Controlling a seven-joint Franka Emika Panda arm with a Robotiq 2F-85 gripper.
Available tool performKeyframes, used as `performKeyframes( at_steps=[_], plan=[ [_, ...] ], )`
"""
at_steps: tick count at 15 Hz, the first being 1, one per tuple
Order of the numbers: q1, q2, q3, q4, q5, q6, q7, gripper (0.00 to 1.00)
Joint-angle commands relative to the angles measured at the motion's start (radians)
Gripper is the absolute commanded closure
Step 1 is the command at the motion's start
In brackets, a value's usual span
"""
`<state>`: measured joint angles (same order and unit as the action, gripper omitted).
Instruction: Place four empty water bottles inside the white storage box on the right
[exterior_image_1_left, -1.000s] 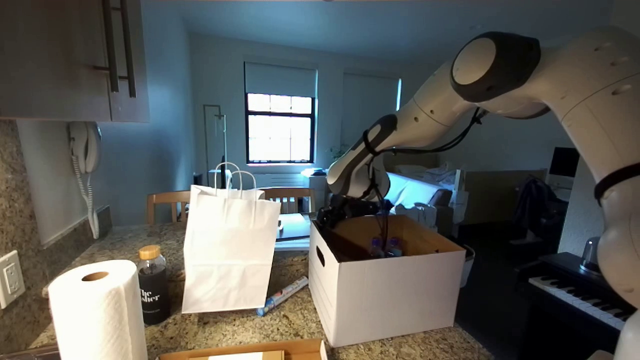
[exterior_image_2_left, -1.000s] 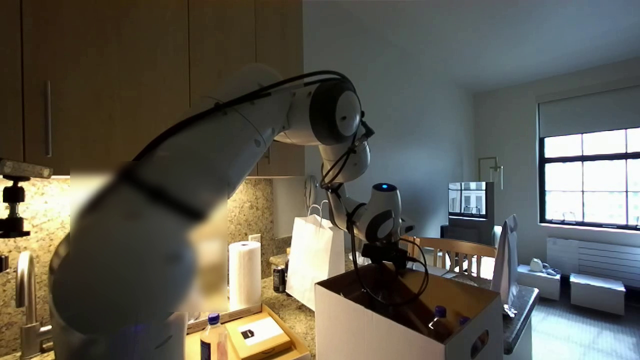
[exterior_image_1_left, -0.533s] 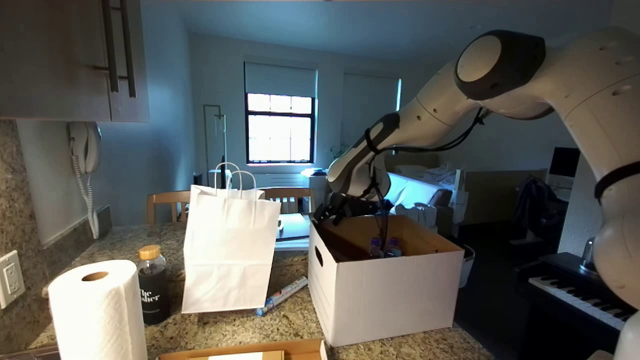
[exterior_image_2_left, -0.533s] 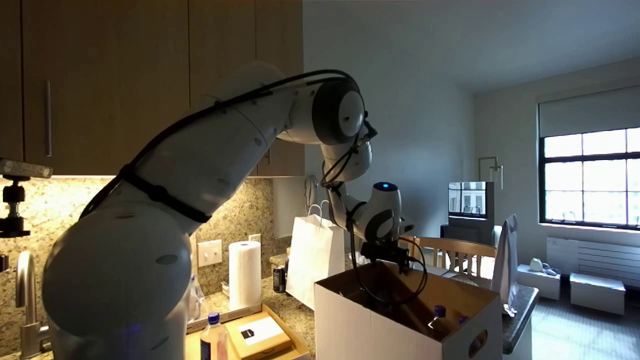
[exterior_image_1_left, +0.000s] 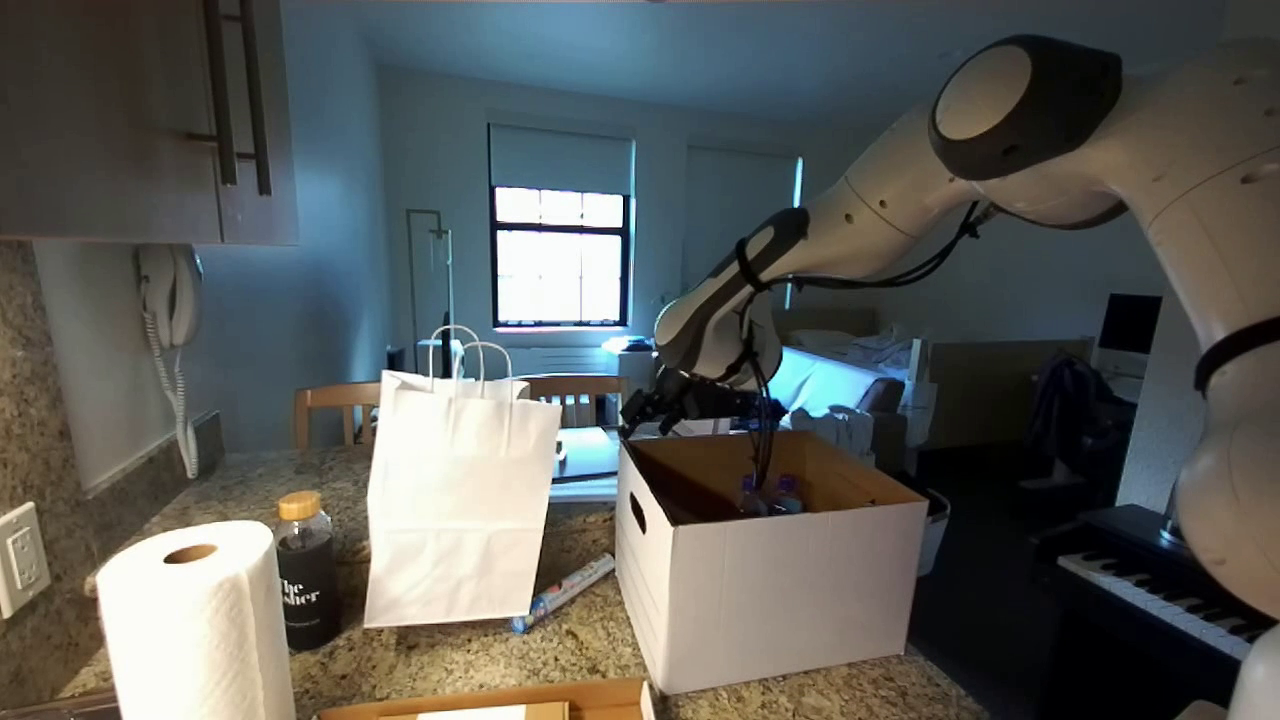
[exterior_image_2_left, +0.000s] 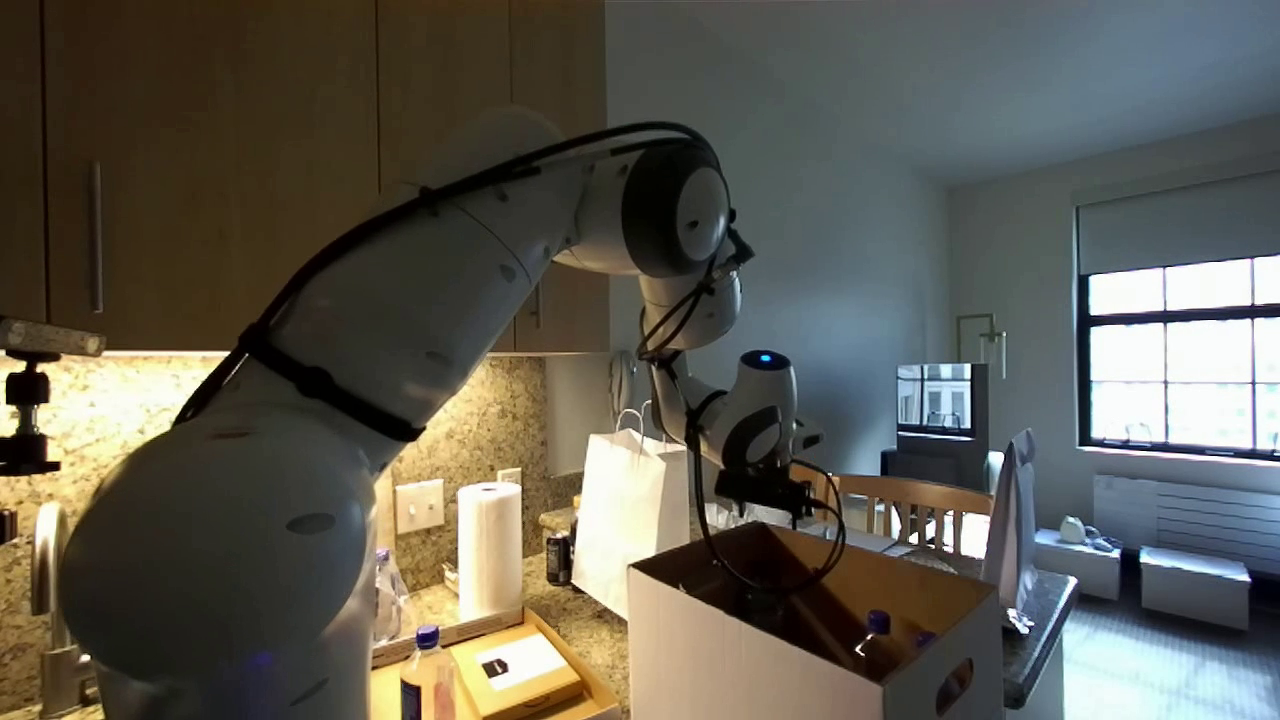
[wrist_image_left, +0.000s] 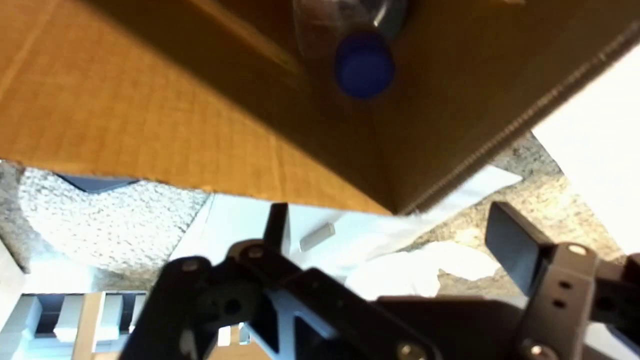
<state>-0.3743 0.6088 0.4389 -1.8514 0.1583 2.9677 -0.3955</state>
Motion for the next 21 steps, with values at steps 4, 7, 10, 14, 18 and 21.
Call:
performKeyframes(
  at_steps=[4, 7, 10, 14, 18, 21],
  plan=[
    [-0.168, -0.233, 0.215, -0.133, 0.136, 0.039, -0.001, 0.00],
    [-0.226, -0.312, 0.306, -0.153, 0.206, 0.059, -0.014, 0.00],
    [-0.218, -0.388, 0.349, -0.176, 0.197, 0.038, -0.015, 0.00],
    [-0.138, -0.570, 0.311, -0.273, 0.088, -0.116, 0.078, 0.00],
    [-0.094, -0.691, 0.364, -0.324, 0.036, -0.308, 0.070, 0.00],
    [0.162, -0.685, 0.189, -0.309, -0.047, -0.469, 0.108, 0.00]
  ],
)
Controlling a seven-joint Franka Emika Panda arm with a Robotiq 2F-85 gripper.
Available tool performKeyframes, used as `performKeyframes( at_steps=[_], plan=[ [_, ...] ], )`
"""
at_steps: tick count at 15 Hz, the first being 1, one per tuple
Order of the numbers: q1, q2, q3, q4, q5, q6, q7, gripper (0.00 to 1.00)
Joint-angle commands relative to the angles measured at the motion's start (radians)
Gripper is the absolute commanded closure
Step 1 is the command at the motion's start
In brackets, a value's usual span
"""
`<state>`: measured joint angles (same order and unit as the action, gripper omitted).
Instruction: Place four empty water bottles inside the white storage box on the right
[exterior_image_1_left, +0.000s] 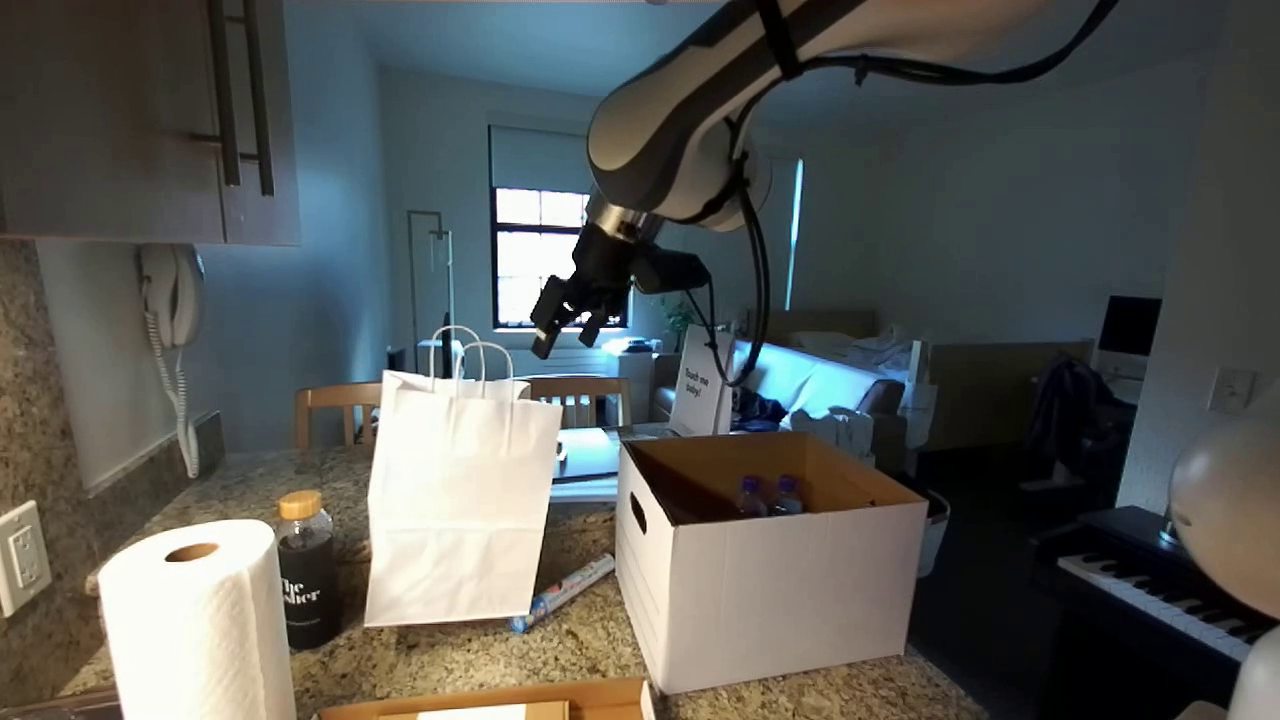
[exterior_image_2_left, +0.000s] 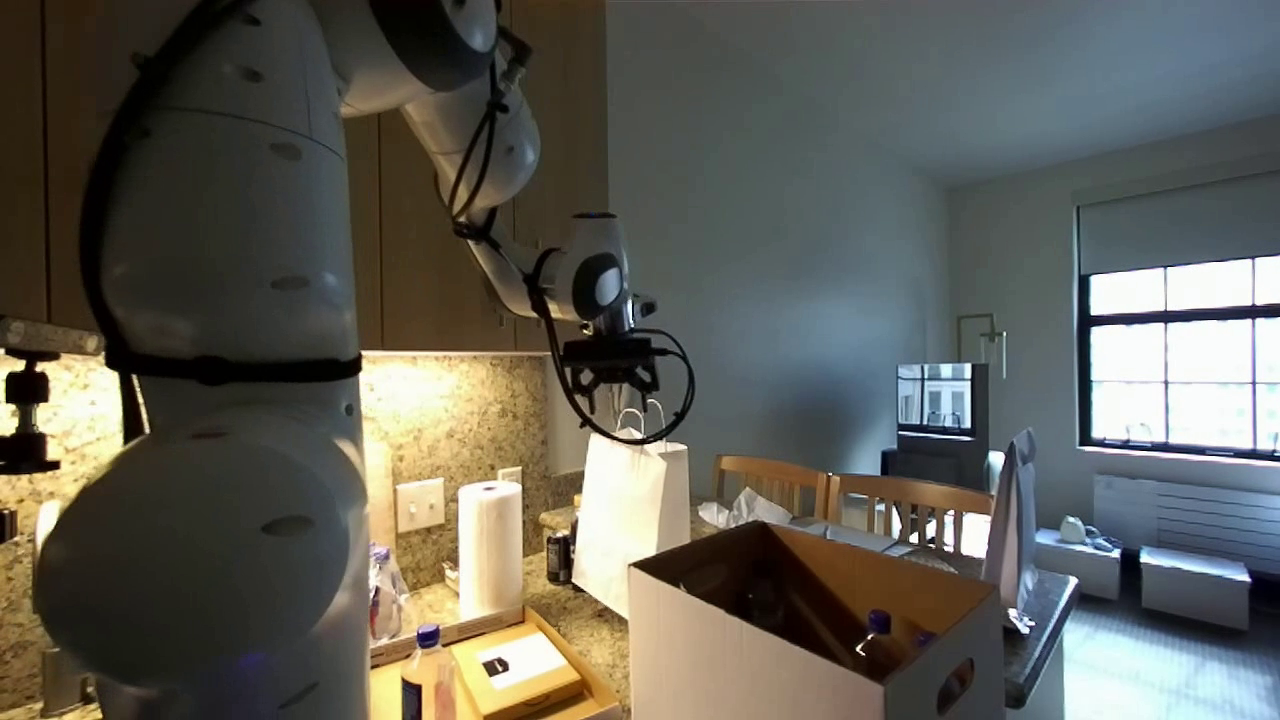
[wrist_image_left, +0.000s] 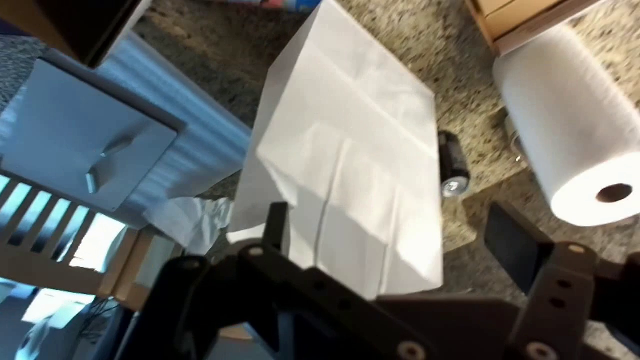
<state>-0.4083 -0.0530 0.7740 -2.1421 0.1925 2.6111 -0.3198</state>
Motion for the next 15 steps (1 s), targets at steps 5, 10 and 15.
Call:
performKeyframes(
  at_steps=[5, 10, 15],
  plan=[
    [0.484, 0.137, -0.325, 0.032, -0.330, -0.320, 0.147, 0.00],
    [0.646, 0.330, -0.408, 0.155, -0.383, -0.560, 0.108, 0.00],
    [0.704, 0.442, -0.396, 0.273, -0.329, -0.727, -0.083, 0.00]
  ],
)
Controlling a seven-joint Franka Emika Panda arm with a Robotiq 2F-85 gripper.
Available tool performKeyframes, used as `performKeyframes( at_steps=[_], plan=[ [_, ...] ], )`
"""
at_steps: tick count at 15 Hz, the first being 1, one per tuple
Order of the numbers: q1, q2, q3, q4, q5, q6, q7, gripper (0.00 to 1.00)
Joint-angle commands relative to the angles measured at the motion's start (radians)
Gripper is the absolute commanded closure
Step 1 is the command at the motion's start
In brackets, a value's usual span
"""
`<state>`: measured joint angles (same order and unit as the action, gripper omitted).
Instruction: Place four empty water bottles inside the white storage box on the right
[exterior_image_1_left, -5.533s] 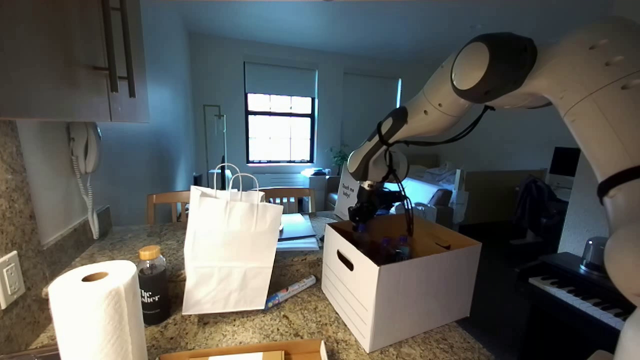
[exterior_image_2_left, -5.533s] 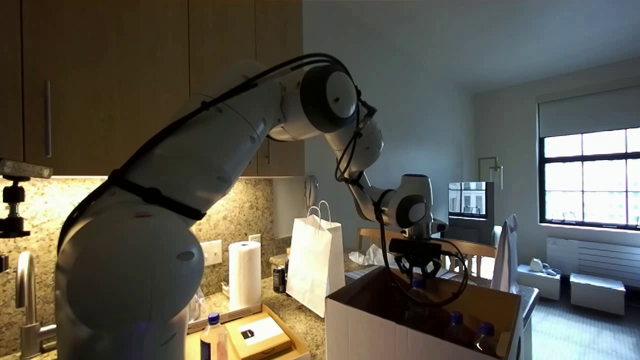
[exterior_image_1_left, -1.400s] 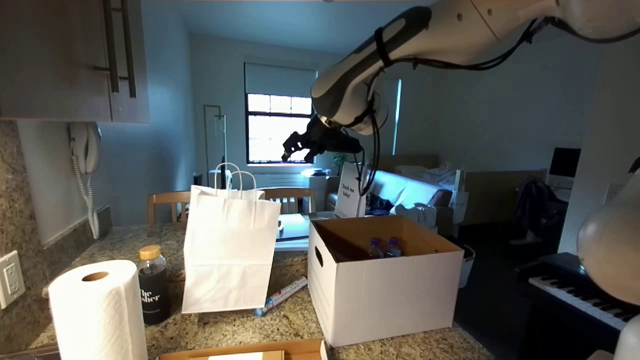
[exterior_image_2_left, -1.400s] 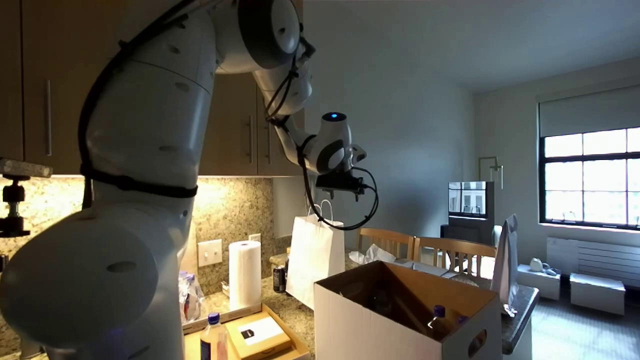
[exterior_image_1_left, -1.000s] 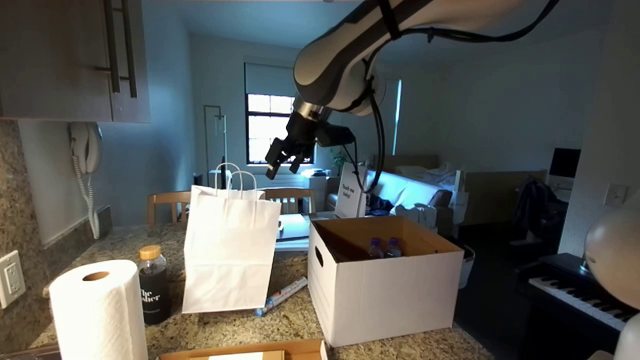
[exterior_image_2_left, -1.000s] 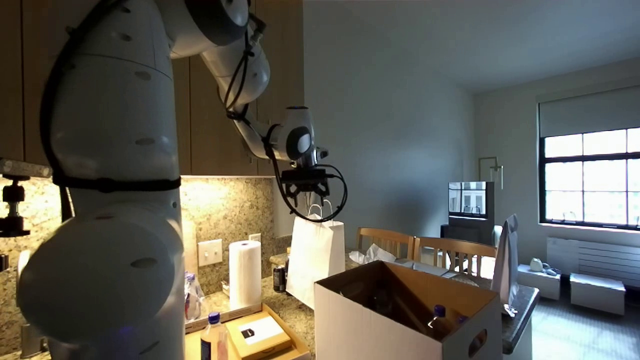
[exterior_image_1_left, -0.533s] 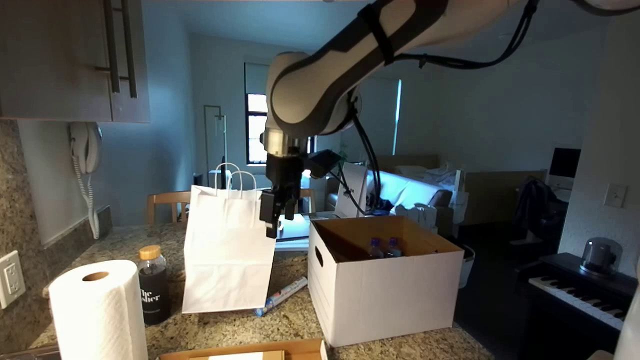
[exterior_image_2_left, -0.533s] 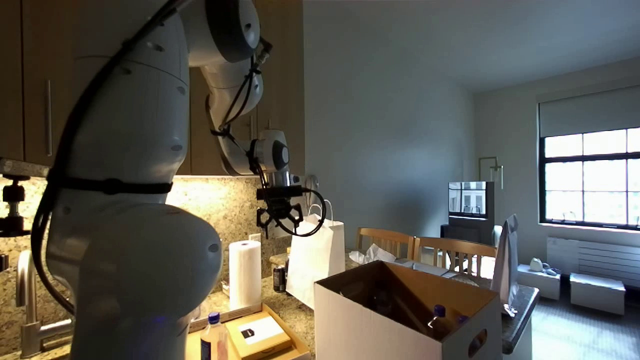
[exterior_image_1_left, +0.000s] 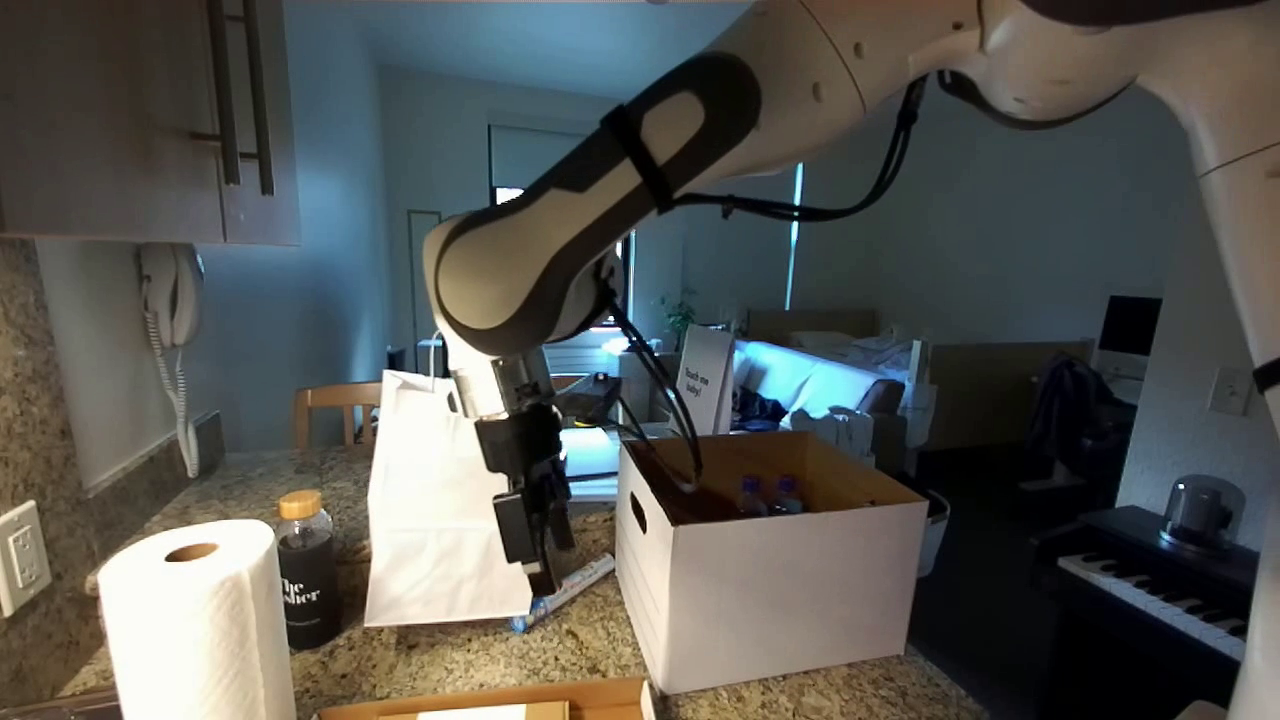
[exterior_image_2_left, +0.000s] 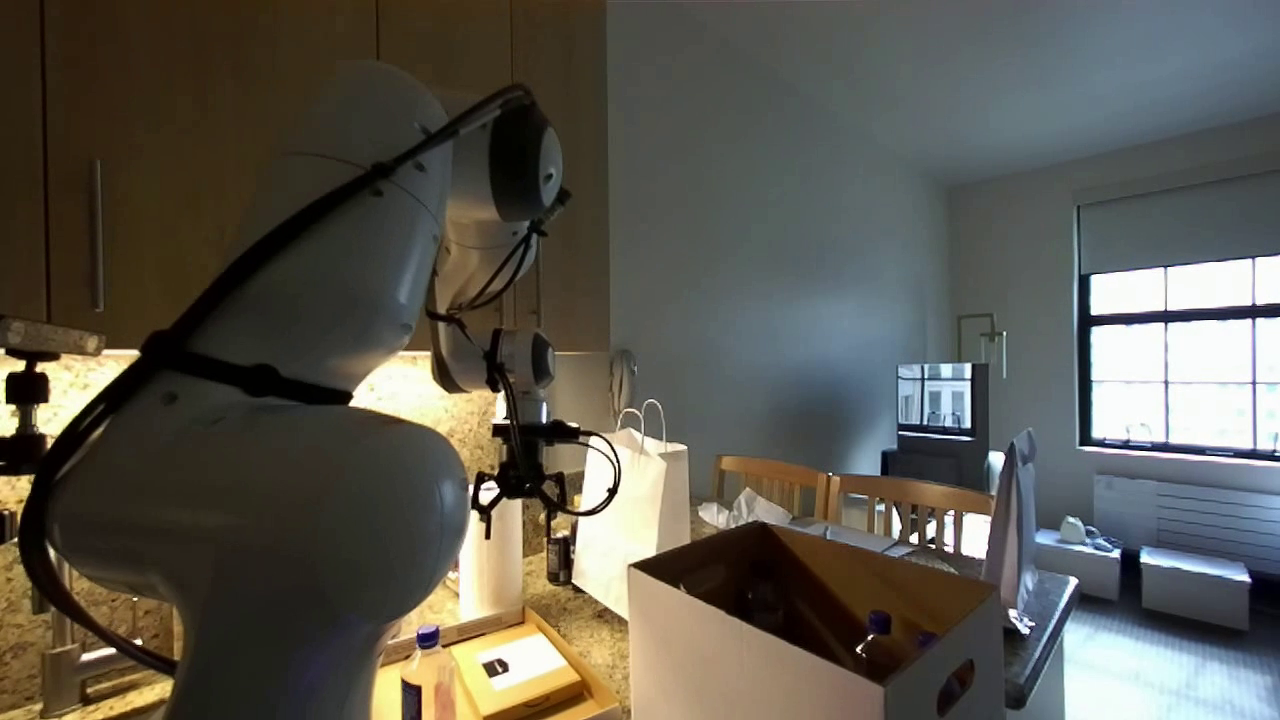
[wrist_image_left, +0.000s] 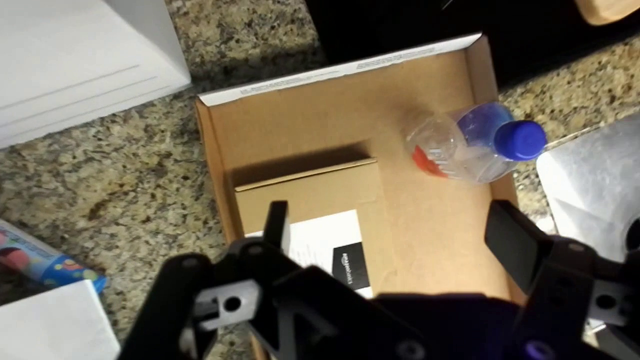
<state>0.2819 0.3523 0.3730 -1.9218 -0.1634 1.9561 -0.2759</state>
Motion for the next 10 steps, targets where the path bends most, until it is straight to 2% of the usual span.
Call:
performKeyframes(
  at_steps=[1, 7, 8, 10],
  plan=[
    [0.015, 0.040, 0.006, 0.052, 0.028, -0.075, -0.160, 0.00],
    [0.010, 0.048, -0.001, 0.009, 0.025, 0.147, -0.218, 0.00],
    [0.029, 0.060, -0.010, 0.041, 0.013, 0.083, -0.173, 0.00],
    [0.028, 0.066, -0.010, 0.040, 0.013, 0.116, -0.179, 0.00]
  ],
)
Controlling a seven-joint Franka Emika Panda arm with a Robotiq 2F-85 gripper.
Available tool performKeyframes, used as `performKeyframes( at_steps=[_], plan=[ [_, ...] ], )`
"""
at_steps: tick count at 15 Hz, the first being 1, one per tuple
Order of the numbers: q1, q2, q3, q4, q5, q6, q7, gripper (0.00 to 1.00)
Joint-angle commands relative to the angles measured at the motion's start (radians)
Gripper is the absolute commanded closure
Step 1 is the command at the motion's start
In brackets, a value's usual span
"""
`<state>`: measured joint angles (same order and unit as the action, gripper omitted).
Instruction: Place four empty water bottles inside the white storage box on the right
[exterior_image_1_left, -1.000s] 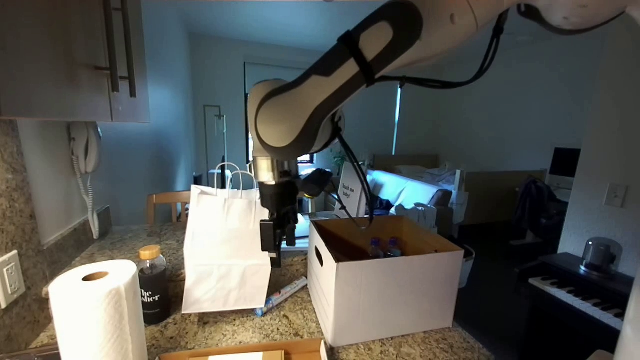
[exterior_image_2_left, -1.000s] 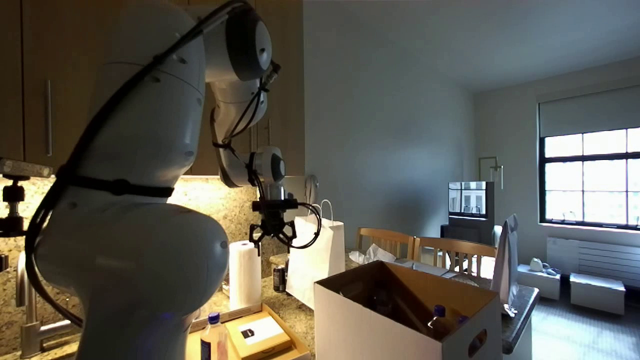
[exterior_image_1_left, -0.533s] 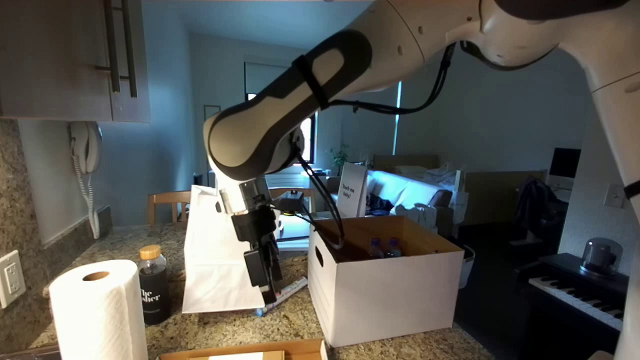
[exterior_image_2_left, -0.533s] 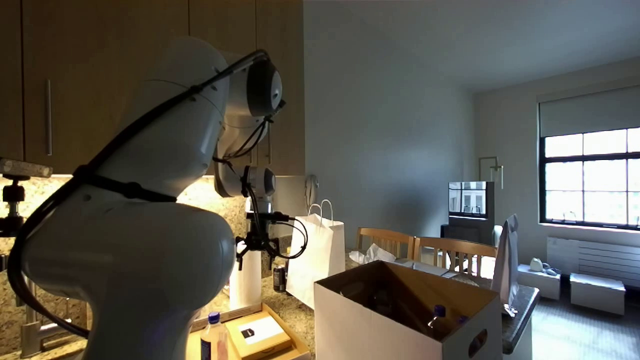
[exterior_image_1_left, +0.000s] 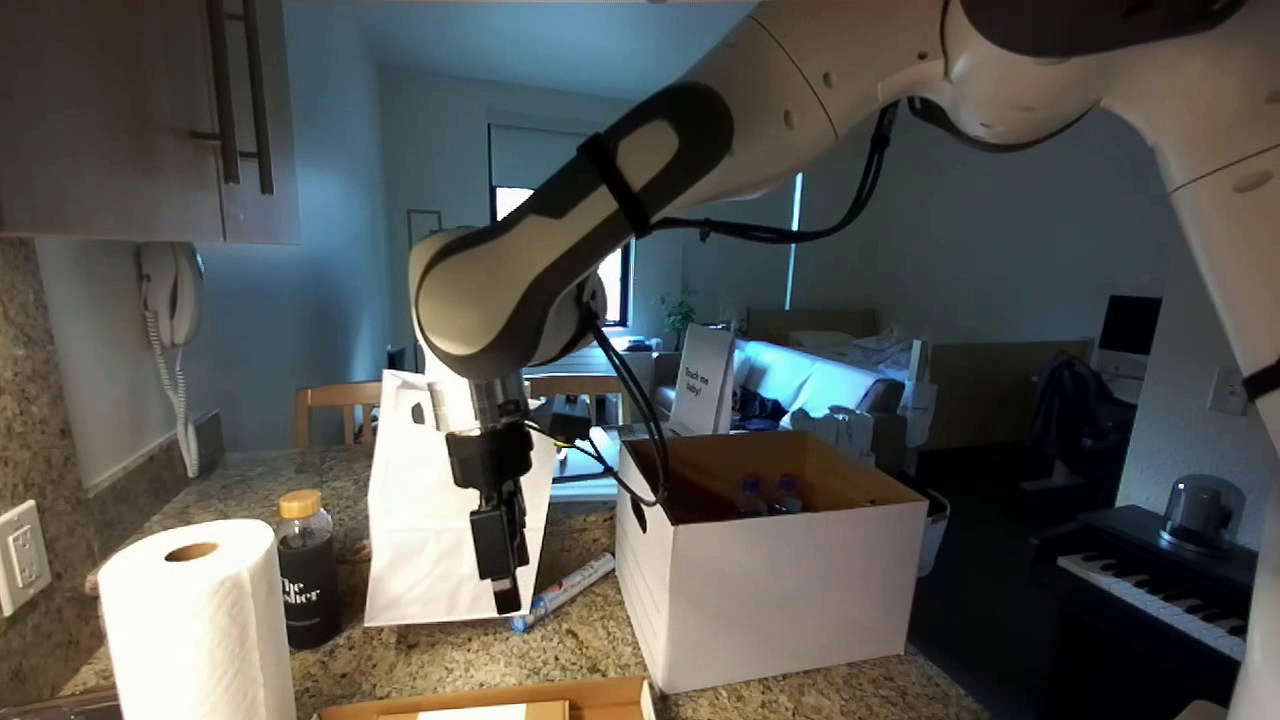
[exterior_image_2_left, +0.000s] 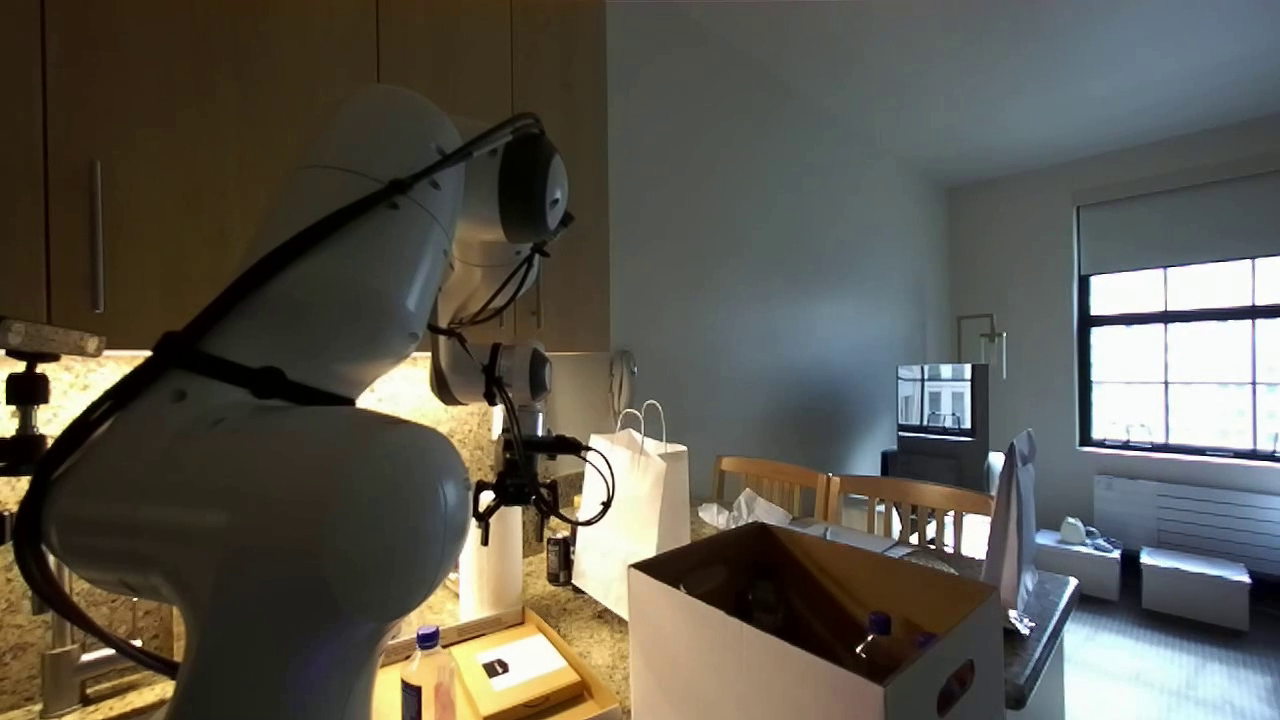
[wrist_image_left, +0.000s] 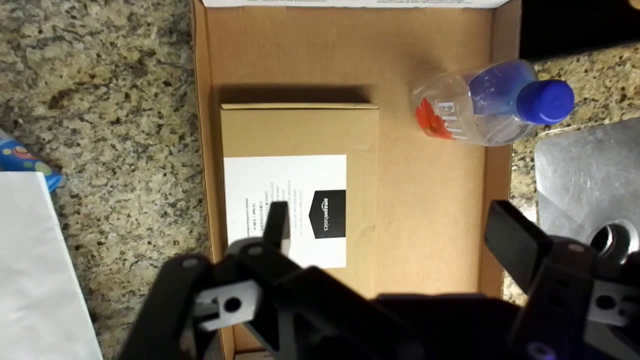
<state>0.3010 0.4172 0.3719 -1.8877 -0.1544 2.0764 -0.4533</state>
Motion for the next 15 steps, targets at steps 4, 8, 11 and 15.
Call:
performKeyframes(
  at_steps=[4, 8, 11, 15],
  plan=[
    [0.011, -0.056, -0.006, -0.058, -0.011, 0.044, 0.002, 0.00],
    [0.046, -0.103, 0.008, -0.148, -0.061, 0.125, 0.010, 0.00],
    [0.043, -0.158, 0.034, -0.239, -0.031, 0.174, -0.029, 0.00],
    [0.005, -0.261, 0.075, -0.377, 0.057, 0.253, -0.160, 0.00]
  ],
)
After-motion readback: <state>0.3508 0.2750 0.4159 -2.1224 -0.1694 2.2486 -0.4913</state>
